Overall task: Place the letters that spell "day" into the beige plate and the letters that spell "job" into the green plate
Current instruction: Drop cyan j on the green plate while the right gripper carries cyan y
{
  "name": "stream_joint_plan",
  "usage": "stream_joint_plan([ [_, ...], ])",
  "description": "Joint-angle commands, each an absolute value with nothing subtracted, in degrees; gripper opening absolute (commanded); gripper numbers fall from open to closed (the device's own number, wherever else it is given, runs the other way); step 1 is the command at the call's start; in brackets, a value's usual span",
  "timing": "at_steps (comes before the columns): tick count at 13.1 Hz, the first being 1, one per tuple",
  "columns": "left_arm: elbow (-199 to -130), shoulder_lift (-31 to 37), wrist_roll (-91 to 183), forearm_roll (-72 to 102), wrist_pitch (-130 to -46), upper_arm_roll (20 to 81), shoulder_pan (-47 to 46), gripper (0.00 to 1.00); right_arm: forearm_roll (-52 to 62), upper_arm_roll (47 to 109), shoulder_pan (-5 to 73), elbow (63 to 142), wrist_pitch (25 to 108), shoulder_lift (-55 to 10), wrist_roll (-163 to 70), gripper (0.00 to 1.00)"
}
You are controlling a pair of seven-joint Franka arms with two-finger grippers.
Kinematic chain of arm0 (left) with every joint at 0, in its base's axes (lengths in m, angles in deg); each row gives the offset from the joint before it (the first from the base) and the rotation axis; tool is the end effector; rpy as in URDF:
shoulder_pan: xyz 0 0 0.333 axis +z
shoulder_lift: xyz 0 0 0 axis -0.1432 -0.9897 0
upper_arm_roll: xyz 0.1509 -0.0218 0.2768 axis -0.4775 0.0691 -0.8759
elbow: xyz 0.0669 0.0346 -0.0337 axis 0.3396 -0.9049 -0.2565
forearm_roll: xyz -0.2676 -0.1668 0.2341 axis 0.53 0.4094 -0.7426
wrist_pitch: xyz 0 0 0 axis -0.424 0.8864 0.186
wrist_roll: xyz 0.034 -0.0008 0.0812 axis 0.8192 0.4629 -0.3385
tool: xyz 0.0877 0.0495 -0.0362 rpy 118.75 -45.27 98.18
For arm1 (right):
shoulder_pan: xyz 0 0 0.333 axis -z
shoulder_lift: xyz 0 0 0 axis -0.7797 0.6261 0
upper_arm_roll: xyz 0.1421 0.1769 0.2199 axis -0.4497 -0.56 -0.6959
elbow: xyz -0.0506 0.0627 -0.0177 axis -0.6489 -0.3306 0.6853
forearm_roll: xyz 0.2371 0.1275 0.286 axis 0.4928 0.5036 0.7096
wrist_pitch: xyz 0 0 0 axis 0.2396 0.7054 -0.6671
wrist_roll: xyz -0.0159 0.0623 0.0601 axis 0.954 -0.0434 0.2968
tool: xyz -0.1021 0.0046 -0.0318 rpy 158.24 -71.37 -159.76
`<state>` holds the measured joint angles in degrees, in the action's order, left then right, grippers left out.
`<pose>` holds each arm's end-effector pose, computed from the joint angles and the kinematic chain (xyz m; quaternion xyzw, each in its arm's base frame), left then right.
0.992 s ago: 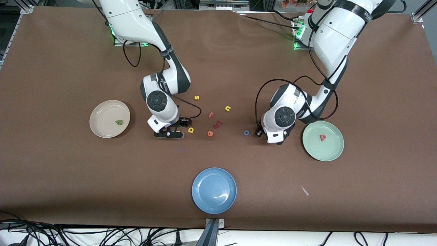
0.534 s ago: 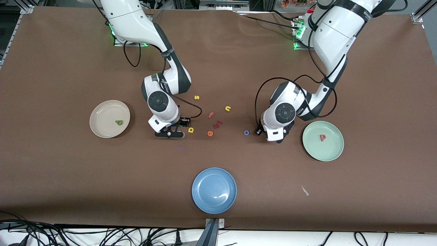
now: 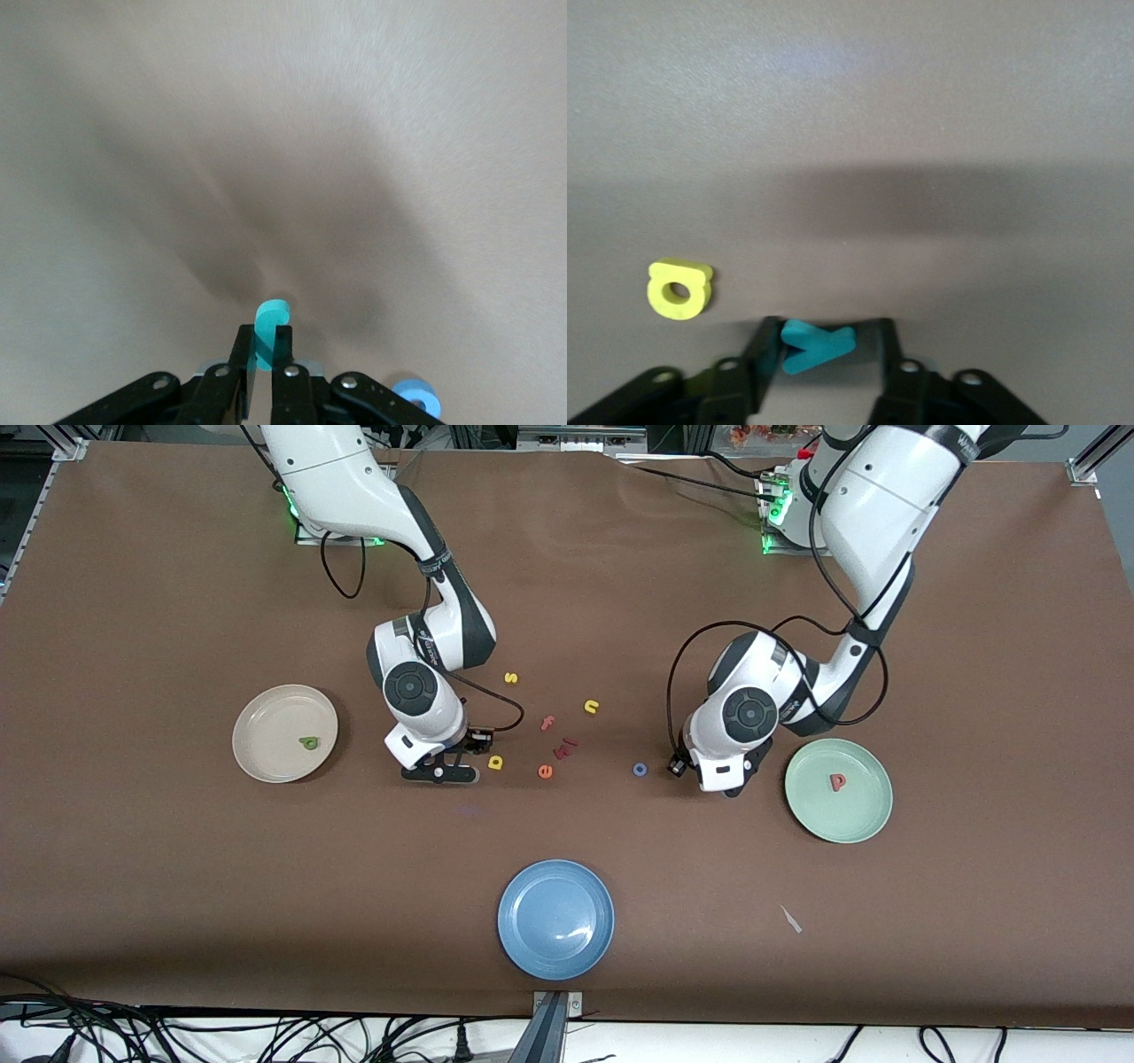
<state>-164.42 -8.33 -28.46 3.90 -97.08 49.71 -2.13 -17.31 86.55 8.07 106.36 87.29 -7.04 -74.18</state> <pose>0.5816 -0.2897 0.2068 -0.8864 -0.4496 0.1085 0.0188 0.5602 0.3282 0.1771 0.9994 -0.0167 -0.0305 0.0032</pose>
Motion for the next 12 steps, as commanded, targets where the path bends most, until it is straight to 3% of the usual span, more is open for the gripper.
stream_joint_plan([
  [1, -158.78, -6.14, -19.38, 3.67, -84.56, 49.78, 0.57, 0.00, -18.17, 87.02, 7.55, 105.57, 86.74, -6.26, -74.38, 0.36],
  [5, -156.83, -5.78, 2.04, 2.62, -77.41, 48.91, 7.60, 0.00, -18.17, 87.20, 7.55, 105.13, 86.57, -6.26, -73.85, 0.24],
  [8, -156.65, -5.87, 14.72, -4.92, -77.40, 48.91, 11.83, 0.00, -18.09, 88.77, 8.87, 100.05, 76.50, -6.70, -69.82, 0.21],
  [12, -154.63, -10.17, 25.28, -11.54, -80.37, 48.90, 15.43, 0.00, -18.17, 96.05, 8.78, 101.87, 68.56, -11.26, -53.42, 0.21],
])
